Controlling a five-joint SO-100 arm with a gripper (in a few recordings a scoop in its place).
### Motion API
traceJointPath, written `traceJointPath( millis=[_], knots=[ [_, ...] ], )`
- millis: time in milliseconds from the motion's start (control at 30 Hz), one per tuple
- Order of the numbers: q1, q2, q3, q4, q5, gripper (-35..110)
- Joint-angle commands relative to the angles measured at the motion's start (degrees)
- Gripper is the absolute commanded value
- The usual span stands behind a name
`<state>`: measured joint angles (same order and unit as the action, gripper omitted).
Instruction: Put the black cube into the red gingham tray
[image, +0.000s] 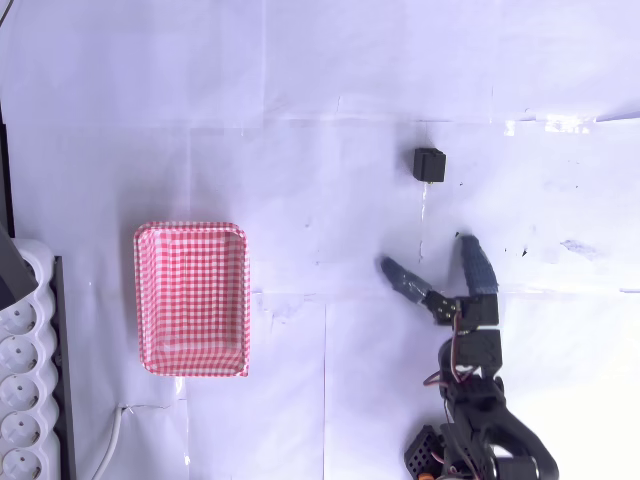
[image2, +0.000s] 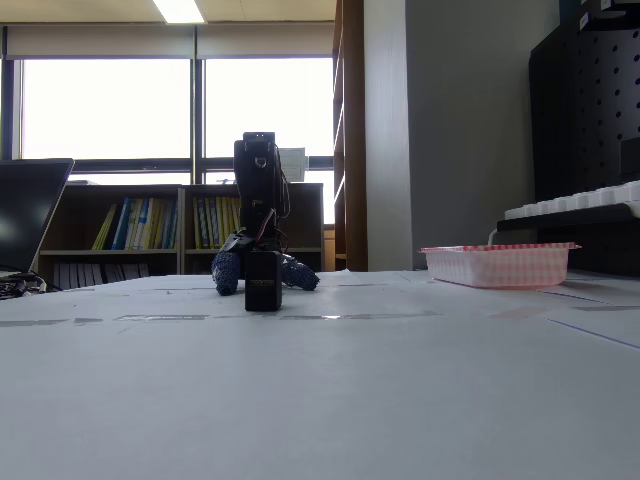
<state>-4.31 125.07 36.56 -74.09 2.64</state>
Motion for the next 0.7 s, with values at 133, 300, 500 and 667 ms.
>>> traceJointPath(
  millis=[133,300,500,667],
  knots=[
    [-2.46,8.70,16.52,-0.09,1.32,53],
    [-2.64,11.69,22.94,1.58,0.26,58],
    [-2.02,12.57,26.98,4.04,-0.88,58],
    [-1.93,12.74,30.94,7.91,-2.90,58]
  ],
)
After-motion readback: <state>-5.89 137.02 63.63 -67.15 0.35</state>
